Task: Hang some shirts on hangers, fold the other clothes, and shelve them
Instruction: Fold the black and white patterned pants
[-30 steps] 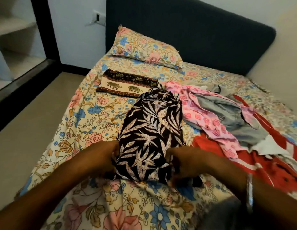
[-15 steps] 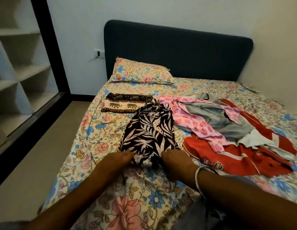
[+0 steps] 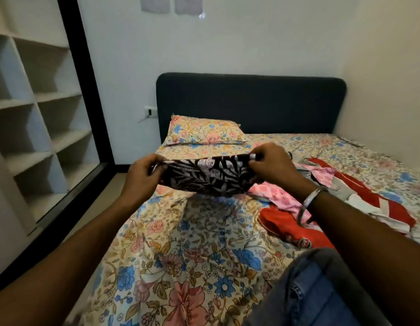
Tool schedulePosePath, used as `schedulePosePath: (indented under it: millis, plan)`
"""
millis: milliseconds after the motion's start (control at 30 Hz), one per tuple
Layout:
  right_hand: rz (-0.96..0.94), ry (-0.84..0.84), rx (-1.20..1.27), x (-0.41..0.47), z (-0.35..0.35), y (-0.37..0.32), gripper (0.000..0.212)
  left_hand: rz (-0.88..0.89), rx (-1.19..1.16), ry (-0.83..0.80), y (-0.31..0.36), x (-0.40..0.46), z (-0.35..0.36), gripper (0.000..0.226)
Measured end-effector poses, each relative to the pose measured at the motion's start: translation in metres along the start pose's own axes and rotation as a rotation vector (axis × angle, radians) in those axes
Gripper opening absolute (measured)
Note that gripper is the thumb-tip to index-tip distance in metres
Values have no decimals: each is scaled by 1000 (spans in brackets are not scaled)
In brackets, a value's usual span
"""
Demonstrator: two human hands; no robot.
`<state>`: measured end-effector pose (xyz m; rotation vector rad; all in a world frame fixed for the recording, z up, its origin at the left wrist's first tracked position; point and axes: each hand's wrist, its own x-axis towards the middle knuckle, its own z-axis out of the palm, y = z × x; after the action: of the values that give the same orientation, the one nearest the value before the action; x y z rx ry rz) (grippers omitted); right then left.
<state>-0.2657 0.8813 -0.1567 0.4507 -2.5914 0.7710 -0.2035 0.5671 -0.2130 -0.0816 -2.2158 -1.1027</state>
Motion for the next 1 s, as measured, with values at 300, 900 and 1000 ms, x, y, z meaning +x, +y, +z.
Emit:
schedulePosePath:
  millis: [300,900,1000]
  plan:
    - [-195,234,255,60,-115,-72,27,249,-66,235,96,89,-62,9]
    - [250,-146,381,146,100,17,13,-227,91,26,-100,123,39,11]
    - [202,-109,354,135,137,43,7,-214,72,0,-133,99,60,7]
